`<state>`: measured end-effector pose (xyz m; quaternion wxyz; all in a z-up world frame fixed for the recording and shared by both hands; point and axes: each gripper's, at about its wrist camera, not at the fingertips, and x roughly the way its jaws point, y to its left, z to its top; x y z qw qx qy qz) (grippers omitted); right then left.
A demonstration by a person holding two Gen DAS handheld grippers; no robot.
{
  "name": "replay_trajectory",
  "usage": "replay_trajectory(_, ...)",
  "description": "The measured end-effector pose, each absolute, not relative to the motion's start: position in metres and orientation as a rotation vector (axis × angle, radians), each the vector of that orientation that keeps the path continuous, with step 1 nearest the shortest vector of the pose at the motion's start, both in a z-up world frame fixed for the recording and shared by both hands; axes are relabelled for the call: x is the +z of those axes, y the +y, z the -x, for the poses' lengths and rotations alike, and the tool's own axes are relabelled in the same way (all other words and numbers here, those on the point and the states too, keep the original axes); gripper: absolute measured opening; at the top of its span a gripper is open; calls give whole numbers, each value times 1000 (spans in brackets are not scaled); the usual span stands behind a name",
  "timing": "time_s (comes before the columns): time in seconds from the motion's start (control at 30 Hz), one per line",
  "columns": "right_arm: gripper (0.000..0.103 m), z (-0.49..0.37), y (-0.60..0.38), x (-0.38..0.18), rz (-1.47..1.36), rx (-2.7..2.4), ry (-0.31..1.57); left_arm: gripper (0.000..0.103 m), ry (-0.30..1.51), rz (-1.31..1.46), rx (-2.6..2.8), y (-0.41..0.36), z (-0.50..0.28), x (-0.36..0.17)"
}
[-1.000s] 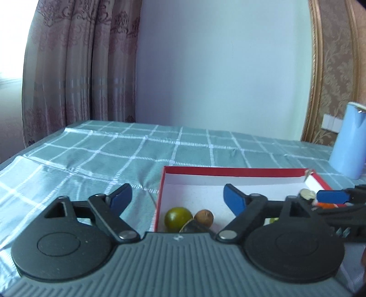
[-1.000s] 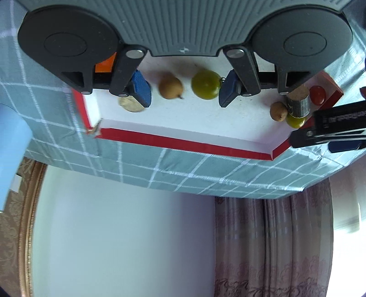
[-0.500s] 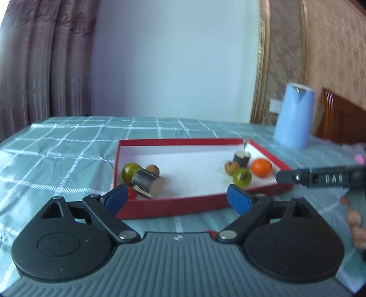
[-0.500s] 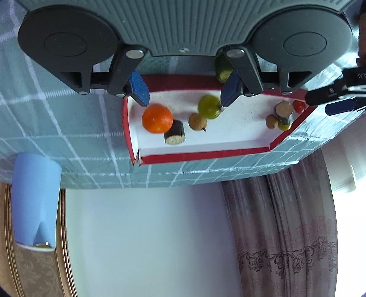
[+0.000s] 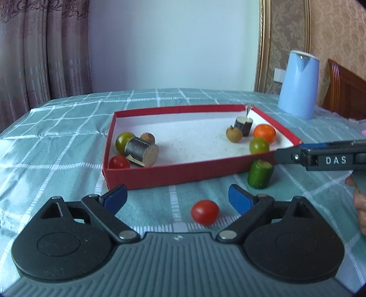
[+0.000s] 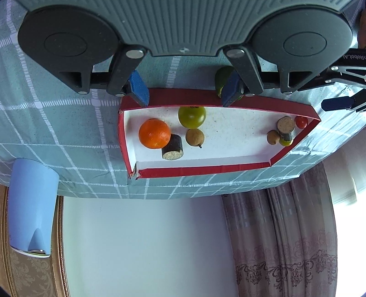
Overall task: Organize fruits
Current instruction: 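Withdraw both tools toward the cherry tomato and green cucumber piece, then grasp the green cucumber piece with the right tool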
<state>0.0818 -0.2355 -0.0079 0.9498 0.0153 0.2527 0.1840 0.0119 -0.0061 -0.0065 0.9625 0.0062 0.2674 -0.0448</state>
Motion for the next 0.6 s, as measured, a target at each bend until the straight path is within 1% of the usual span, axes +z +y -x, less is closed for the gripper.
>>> replay_trajectory(0.17,69,-83,-230,-11,-7,371,532,95,578,-68,-67,-15,-17,-10)
replay_trajectory(0.3,70,-83,-230,-13,-3,368,532,96,644,-91,-38,-17,-27,-17)
replay_trajectory(0.6,70,-81,-232,-10,-24,374,509,97,659,-59,-47,-12,-29,-19)
